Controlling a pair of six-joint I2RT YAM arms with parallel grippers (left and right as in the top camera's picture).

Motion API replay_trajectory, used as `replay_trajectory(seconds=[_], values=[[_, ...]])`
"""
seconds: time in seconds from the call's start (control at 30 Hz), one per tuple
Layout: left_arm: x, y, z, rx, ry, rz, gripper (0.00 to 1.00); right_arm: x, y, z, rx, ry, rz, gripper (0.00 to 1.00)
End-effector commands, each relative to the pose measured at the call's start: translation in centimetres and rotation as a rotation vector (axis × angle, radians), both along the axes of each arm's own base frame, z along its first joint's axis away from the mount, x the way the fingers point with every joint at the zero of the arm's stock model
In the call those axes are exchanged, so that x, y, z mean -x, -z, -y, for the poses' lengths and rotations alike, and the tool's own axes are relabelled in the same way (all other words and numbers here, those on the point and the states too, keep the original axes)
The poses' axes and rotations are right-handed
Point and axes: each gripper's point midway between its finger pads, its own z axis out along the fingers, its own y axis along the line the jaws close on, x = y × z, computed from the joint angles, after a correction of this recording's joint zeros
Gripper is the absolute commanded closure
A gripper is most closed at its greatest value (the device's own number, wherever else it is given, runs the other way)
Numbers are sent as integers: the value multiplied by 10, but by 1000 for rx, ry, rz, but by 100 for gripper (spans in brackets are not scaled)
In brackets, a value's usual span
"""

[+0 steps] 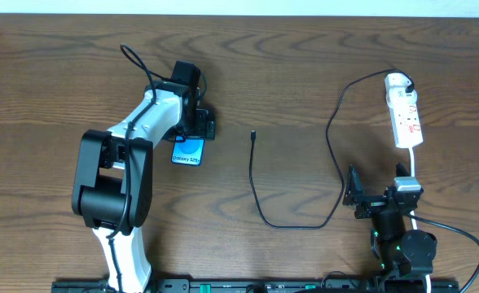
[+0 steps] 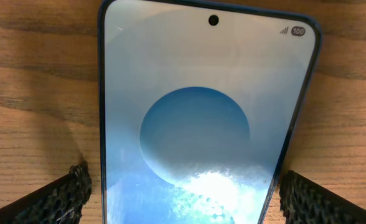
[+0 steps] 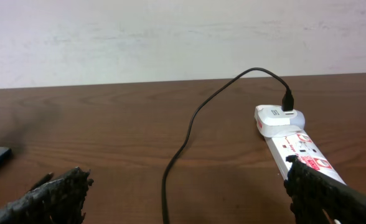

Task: Plug charger to phone and switch on socket

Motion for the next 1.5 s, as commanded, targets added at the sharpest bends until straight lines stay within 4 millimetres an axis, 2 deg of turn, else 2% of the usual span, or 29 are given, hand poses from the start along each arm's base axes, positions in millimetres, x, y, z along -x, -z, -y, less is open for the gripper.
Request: replay_trajectory(seconds=[0.0,0.1,0.23,0.4,0.77,1.17,1.47], values=[[21,28,2,27,-5,-94,1,0,0,1,5,7,0,1],[21,28,2,27,-5,-94,8,0,0,1,5,7,0,1],[21,28,2,27,-5,-93,11,0,0,1,5,7,0,1],[21,28,2,27,-6,-94,19,0,0,1,5,7,0,1],[22,26,1,25,-8,-103,20,0,0,1,5,7,0,1],[11,-1,3,32,-7,-70,20,0,0,1,5,7,0,1],[10,-24,4,42,-14,-32,21,0,0,1,5,7,0,1]])
